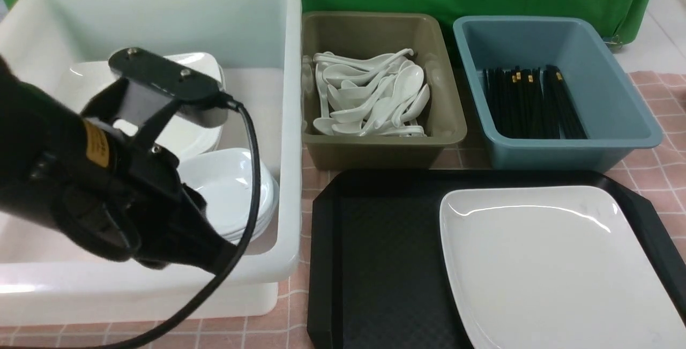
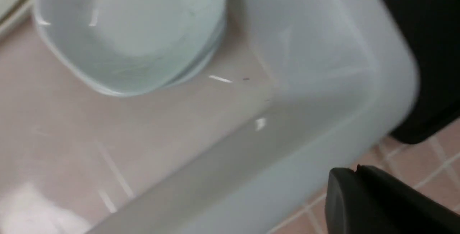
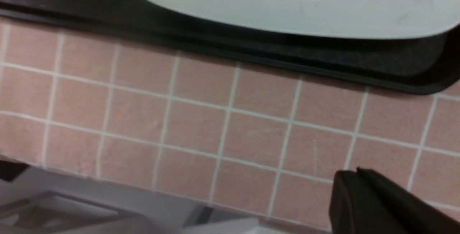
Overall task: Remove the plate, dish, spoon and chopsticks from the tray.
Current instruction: Use the right arm to grab a plate from the dinner plate
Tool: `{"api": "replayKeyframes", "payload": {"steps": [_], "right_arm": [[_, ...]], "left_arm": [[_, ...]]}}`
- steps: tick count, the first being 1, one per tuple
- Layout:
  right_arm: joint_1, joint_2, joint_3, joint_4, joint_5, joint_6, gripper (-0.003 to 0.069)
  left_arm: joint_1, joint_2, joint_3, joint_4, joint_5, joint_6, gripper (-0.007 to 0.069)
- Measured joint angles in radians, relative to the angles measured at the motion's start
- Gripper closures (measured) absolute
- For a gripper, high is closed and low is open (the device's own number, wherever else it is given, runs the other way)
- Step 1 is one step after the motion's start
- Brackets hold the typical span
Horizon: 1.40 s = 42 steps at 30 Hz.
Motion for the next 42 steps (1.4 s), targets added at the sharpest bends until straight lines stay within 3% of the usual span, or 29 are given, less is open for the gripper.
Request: {"api": "replayKeyframes", "payload": {"steps": [6, 15, 18, 19, 20, 21, 22, 25, 30, 42], "right_arm": [[-0.085, 0.28, -0.047, -0.003, -0.035, -0.008, 0.0629], [-0.307, 0.451, -0.087, -0.003, -0.174, 0.05, 0.0617], [-0.318, 0.474, -0.089, 0.002, -0.206, 0.057, 0.0519], [-0.319, 0.486, -0.089, 0.01, -0.209, 0.058, 0.0446], [-0.319, 0.488, -0.089, 0.012, -0.209, 0.058, 0.0433], [-0.319, 0.503, -0.089, 0.023, -0.219, 0.059, 0.033], [-0.319, 0.51, -0.089, 0.026, -0.229, 0.059, 0.0284], [-0.319, 0.527, -0.089, 0.037, -0.249, 0.059, 0.019], [-0.319, 0.551, -0.089, 0.08, -0.269, 0.059, 0.0153], [-0.319, 0.659, -0.089, 0.112, -0.274, 0.059, 0.0151]], "left_arm": [[0.0, -0.011, -0.001, -0.22, -0.078, 0.053, 0.0618], [0.0, -0.011, -0.001, -0.313, -0.098, 0.076, 0.0618], [0.0, -0.011, -0.001, -0.313, -0.102, 0.077, 0.0615], [0.0, -0.011, -0.001, -0.313, -0.106, 0.079, 0.061], [0.0, -0.011, -0.001, -0.313, -0.105, 0.079, 0.0609], [0.0, -0.011, -0.001, -0.313, -0.112, 0.079, 0.0603], [0.0, -0.011, -0.001, -0.313, -0.115, 0.079, 0.0601], [0.0, -0.011, -0.001, -0.313, -0.125, 0.079, 0.0592], [0.0, -0.011, -0.001, -0.313, -0.132, 0.079, 0.0578], [0.0, -0.011, -0.001, -0.339, -0.154, 0.079, 0.0552]]}}
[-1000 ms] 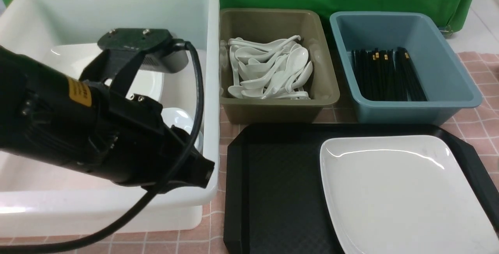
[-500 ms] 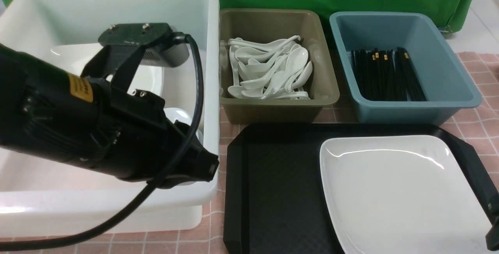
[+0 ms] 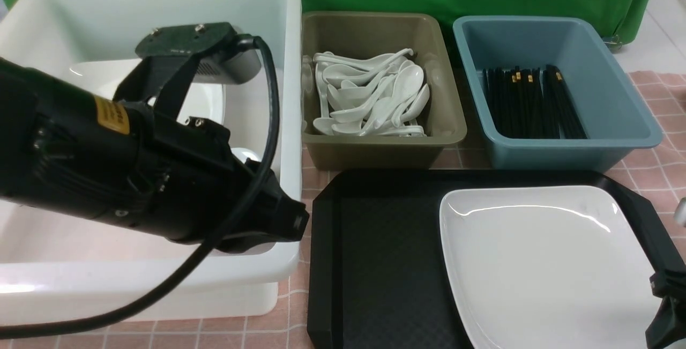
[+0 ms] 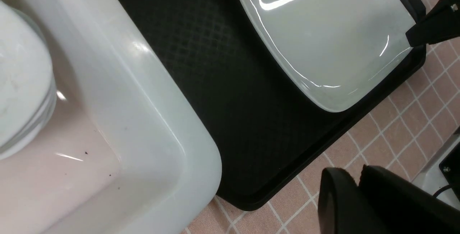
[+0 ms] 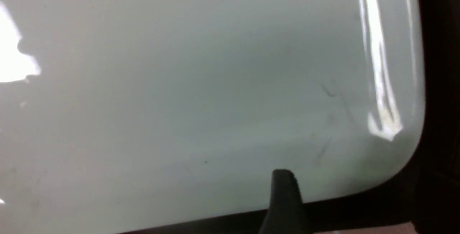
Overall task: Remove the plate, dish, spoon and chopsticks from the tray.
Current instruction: Use the right arm to grab a plate from the dinner plate
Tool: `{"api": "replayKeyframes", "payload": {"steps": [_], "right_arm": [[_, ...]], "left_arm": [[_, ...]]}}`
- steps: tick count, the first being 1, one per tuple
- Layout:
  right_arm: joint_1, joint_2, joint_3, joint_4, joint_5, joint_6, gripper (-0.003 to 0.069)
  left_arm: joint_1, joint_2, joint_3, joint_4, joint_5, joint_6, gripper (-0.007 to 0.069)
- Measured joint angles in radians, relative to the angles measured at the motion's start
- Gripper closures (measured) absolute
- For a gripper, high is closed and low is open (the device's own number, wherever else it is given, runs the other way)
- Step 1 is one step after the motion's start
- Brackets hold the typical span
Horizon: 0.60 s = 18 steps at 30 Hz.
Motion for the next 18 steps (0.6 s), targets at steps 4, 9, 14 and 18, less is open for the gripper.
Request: {"api": "replayKeyframes", "payload": {"steps": [4, 9, 14, 18], "right_arm": [[0.001, 0.027, 0.0, 0.025, -0.006, -0.003, 0.0151], [0.04, 0.063, 0.0, 0.055, -0.003, -0.054, 0.015], [0.082, 0.065, -0.001, 0.068, -0.042, -0.064, 0.015], [0.083, 0.065, -0.001, 0.068, -0.099, -0.064, 0.015]], "left_arm": [[0.0, 0.0, 0.0, -0.001, -0.002, 0.0, 0.055], [0.0, 0.0, 0.0, -0.001, -0.01, 0.0, 0.0534], [0.0, 0.0, 0.0, -0.001, -0.012, 0.0, 0.0528], [0.0, 0.0, 0.0, -0.001, -0.012, 0.0, 0.052]]}}
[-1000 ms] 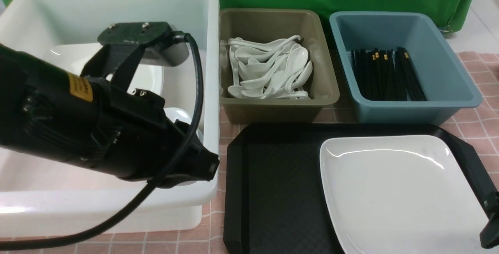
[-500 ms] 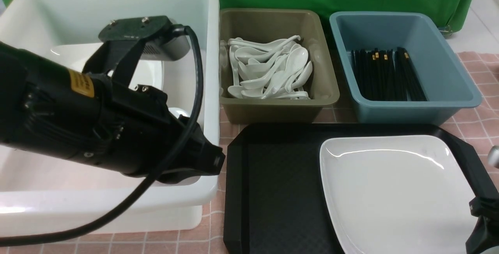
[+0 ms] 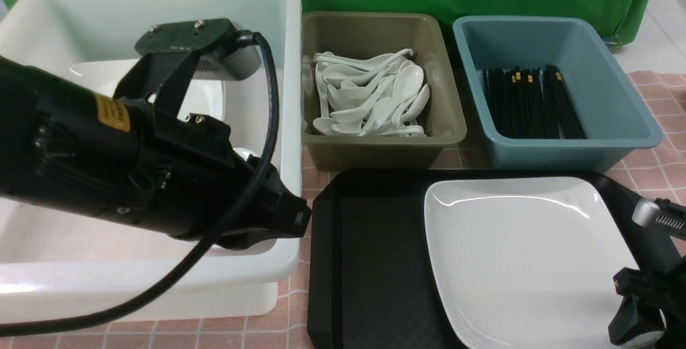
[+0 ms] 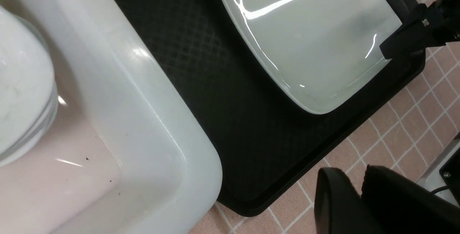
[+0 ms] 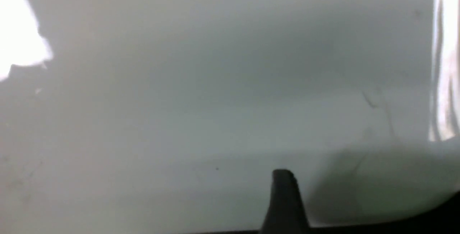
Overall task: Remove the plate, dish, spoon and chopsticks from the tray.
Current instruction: Use the right arm to grab a plate from the dinner plate
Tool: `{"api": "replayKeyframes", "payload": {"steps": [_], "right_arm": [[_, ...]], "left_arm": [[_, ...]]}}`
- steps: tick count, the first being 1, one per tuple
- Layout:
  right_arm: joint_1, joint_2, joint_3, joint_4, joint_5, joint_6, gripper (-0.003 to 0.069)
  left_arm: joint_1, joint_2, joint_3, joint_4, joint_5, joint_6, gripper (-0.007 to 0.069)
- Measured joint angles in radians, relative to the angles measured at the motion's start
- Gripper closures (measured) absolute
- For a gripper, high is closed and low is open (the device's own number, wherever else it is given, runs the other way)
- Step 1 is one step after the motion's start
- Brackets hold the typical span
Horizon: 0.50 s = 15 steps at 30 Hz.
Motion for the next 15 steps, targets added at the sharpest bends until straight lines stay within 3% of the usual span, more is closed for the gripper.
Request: {"api": "replayKeyframes", "payload": {"steps": [9, 15], "right_arm": [[0.0, 0.0, 0.0, 0.0, -0.095, 0.011, 0.015], [0.0, 0.0, 0.0, -0.083, -0.132, 0.047, 0.015]], "left_arm": [[0.0, 0.0, 0.0, 0.0, 0.0, 0.0, 0.051], [0.0, 0.0, 0.0, 0.0, 0.001, 0.0, 0.05]]}}
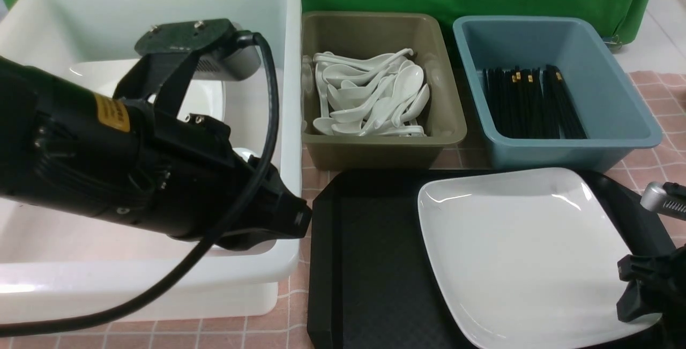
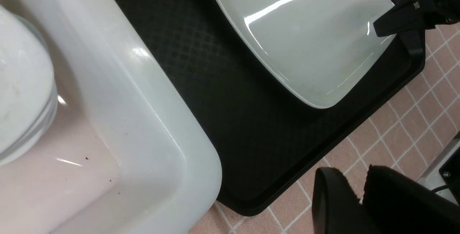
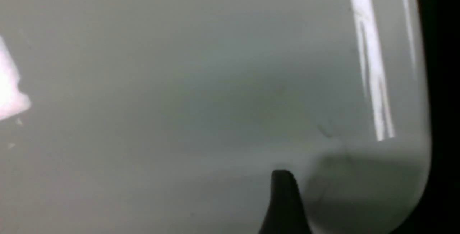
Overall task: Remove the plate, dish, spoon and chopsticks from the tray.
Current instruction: Use the right arm to grab a plate from the dinner plate
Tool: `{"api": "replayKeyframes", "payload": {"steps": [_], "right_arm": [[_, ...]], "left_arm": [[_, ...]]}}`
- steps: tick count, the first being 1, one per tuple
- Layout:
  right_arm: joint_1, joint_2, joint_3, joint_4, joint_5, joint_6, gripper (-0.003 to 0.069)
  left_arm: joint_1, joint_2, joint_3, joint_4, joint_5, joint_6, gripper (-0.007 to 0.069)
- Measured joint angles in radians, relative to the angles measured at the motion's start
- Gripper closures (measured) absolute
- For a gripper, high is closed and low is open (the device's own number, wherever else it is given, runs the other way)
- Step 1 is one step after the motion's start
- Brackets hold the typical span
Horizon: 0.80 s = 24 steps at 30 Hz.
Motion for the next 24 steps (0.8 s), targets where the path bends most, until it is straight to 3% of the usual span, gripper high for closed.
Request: {"api": "replayKeyframes", "payload": {"steps": [14, 16, 18, 24], "right_arm": [[0.0, 0.058, 0.013, 0.036, -0.098, 0.038, 0.0156], [0.0, 0.064, 0.014, 0.04, -0.098, 0.038, 0.0199], [0.0, 0.069, 0.01, 0.06, -0.096, 0.039, 0.0287], [-0.003, 0.07, 0.008, 0.081, -0.092, 0.034, 0.031]], "left_arm": [[0.0, 0.0, 0.0, 0.0, 0.0, 0.001, 0.048], [0.0, 0.0, 0.0, 0.0, 0.0, 0.001, 0.0476], [0.0, 0.0, 0.0, 0.0, 0.0, 0.001, 0.047], [0.0, 0.0, 0.0, 0.0, 0.001, 0.003, 0.0466]]}}
